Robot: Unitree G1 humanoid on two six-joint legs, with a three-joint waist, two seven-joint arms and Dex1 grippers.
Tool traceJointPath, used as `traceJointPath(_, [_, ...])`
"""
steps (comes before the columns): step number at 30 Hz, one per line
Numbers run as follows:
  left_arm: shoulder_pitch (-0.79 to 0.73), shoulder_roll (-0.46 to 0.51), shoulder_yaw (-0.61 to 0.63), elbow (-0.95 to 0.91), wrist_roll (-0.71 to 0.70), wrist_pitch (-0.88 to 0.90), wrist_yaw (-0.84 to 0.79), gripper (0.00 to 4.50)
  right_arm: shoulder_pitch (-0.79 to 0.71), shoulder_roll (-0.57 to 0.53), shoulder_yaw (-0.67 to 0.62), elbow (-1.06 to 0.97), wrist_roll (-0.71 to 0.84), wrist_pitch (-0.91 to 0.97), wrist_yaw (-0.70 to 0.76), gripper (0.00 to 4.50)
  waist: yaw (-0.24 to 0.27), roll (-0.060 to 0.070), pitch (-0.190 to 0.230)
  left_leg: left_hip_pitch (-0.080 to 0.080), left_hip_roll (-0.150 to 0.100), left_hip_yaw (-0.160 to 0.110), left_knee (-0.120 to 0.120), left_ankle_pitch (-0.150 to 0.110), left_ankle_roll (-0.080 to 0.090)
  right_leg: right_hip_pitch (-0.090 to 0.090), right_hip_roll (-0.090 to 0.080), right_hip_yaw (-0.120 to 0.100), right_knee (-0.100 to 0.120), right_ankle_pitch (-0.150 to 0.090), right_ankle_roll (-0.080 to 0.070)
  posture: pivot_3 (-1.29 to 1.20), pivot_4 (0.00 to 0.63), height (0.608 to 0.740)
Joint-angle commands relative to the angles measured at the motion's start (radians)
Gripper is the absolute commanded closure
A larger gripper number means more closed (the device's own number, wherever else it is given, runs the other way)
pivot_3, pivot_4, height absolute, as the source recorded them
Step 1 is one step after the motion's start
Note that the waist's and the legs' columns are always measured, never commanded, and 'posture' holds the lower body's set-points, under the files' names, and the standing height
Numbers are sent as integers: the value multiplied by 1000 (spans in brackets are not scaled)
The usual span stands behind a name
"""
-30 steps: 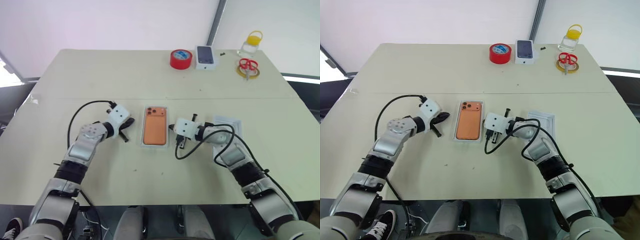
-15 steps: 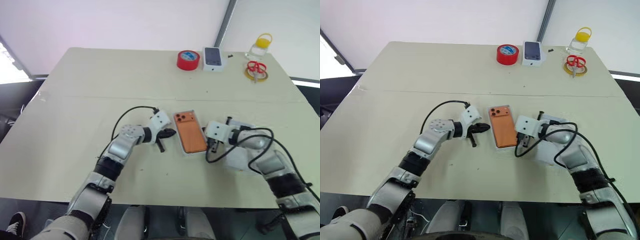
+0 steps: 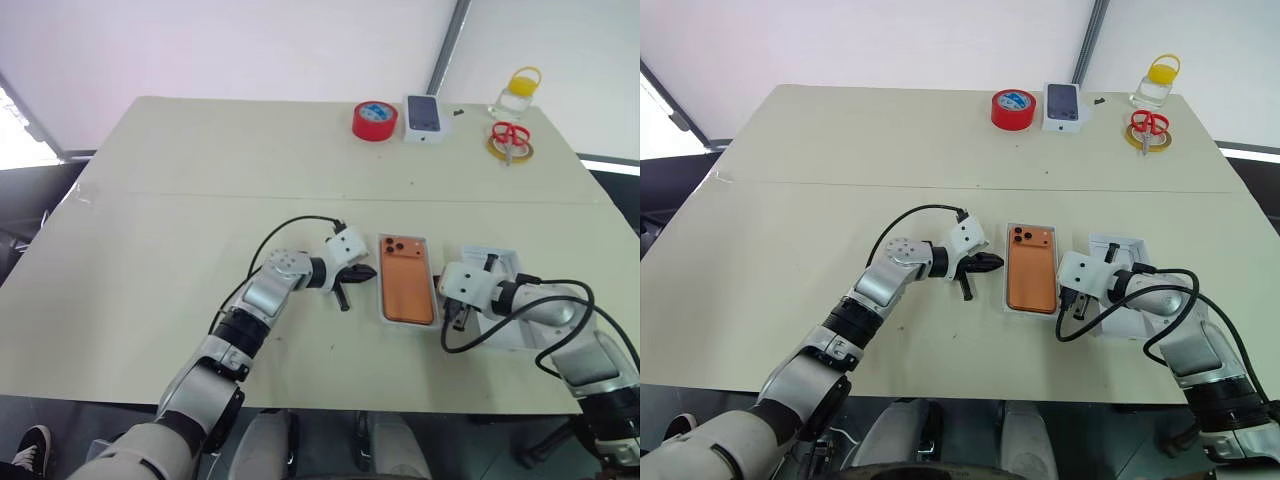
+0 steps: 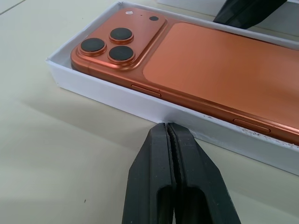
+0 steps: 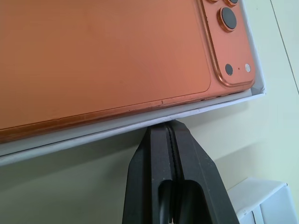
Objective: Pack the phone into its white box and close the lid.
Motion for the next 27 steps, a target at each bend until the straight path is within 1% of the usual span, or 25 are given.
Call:
traceJointPath(1, [-2, -38, -29, -34, -22, -13, -31, 4398, -8, -3, 8, -1, 23, -24, 12, 4500, 0, 0, 0, 0, 0, 0, 1, 0, 0, 0, 0, 0, 0, 0, 0, 0, 150, 740])
traceJointPath(6, [10, -11, -18, -37, -6, -20, -14, 4398, 15, -23, -4, 9, 25, -57, 12, 4500, 0, 0, 0, 0, 0, 0, 1, 0, 0, 0, 0, 0, 0, 0, 0, 0, 150, 740])
traceJointPath(10, [29, 25, 11, -75, -18, -18, -13, 4398, 9, -34, -28, 17, 40, -58, 12, 4500, -2, 0, 0, 0, 0, 0, 1, 0, 0, 0, 0, 0, 0, 0, 0, 0, 150, 740])
traceJointPath(14, [61, 118, 67, -156, -67, 37, -53, 4398, 57, -70, -123, -33, 135, 7, 54, 4500, -2, 0, 0, 0, 1, 0, 1, 0, 0, -1, 1, 0, 1, 0, 0, 0, 150, 740])
traceJointPath(18, [98, 182, 90, -249, -102, 58, -70, 4398, 145, -110, -177, -59, 156, 0, 56, 4500, -1, 1, 0, 0, 2, 0, 1, 0, 0, -1, 1, 0, 1, 0, 0, 0, 150, 740])
traceJointPath(21, [125, 217, 115, -305, -126, 58, -77, 4398, 181, -121, -199, -43, 157, -17, 48, 4500, 0, 1, 0, -1, 2, 0, 1, 0, 0, -1, 1, 0, 1, 0, 0, 0, 150, 740])
traceJointPath(23, [141, 235, 134, -337, -149, 53, -86, 4398, 194, -130, -203, -31, 151, -40, 45, 4500, -2, 1, 0, -1, 2, 0, 1, 0, 0, -1, 0, 0, 1, 0, 0, 0, 150, 740])
traceJointPath(26, [166, 287, 161, -382, -181, 51, -117, 4398, 172, -129, -261, -31, 226, 8, 58, 4500, -4, 1, 0, 0, 2, 0, 1, 0, 0, -1, 1, 0, 1, 0, 0, 0, 150, 740])
traceJointPath(27, [172, 306, 172, -393, -195, 54, -129, 4398, 183, -149, -273, -15, 225, -15, 71, 4500, -5, 1, 0, 0, 2, 1, 1, 0, 0, -1, 1, 0, 2, 0, 0, 0, 150, 740])
